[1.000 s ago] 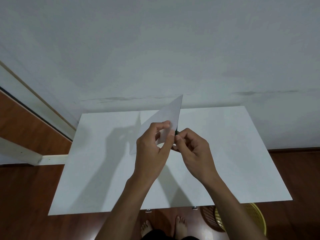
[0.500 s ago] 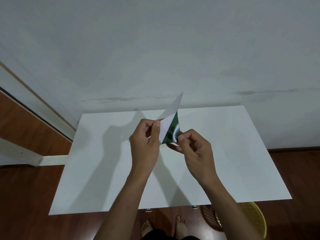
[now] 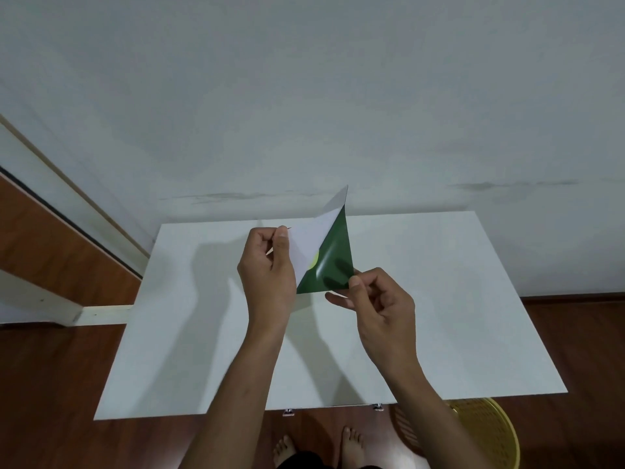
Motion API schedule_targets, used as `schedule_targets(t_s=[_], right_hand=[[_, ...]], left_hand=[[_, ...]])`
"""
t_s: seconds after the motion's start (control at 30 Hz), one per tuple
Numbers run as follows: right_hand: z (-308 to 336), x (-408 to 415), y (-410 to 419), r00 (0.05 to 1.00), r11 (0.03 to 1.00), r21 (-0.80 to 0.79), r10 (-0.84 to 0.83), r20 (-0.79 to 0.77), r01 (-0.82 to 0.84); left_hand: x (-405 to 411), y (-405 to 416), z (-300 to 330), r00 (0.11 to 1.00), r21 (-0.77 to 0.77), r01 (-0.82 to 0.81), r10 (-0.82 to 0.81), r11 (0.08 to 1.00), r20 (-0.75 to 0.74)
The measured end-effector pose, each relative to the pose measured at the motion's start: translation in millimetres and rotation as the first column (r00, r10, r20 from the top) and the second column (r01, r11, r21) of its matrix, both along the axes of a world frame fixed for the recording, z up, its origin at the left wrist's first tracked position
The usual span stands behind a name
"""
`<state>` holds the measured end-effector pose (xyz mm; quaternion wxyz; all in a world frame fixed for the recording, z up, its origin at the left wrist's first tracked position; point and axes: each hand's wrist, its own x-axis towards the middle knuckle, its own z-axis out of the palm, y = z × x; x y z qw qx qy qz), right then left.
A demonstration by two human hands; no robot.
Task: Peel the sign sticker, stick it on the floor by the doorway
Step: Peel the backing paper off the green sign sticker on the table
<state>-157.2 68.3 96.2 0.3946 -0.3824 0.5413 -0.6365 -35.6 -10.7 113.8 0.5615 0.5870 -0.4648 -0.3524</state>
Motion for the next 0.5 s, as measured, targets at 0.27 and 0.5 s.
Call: schedule_targets(t_s=[0.27, 0.5], right_hand=[[-5, -4, 6, 0.998, 0.996, 0.086, 0.018, -0.055, -0.013], [9, -25, -12, 0.983, 0.925, 0.346, 0.113, 0.145, -0.157]], left_hand=[[-2, 2, -1, 0.991, -0.016, 0.099, -0.097, 0.995, 0.093], [4, 14, -2, 0.833, -0.059, 0.475, -0.427, 0.878, 0.353]])
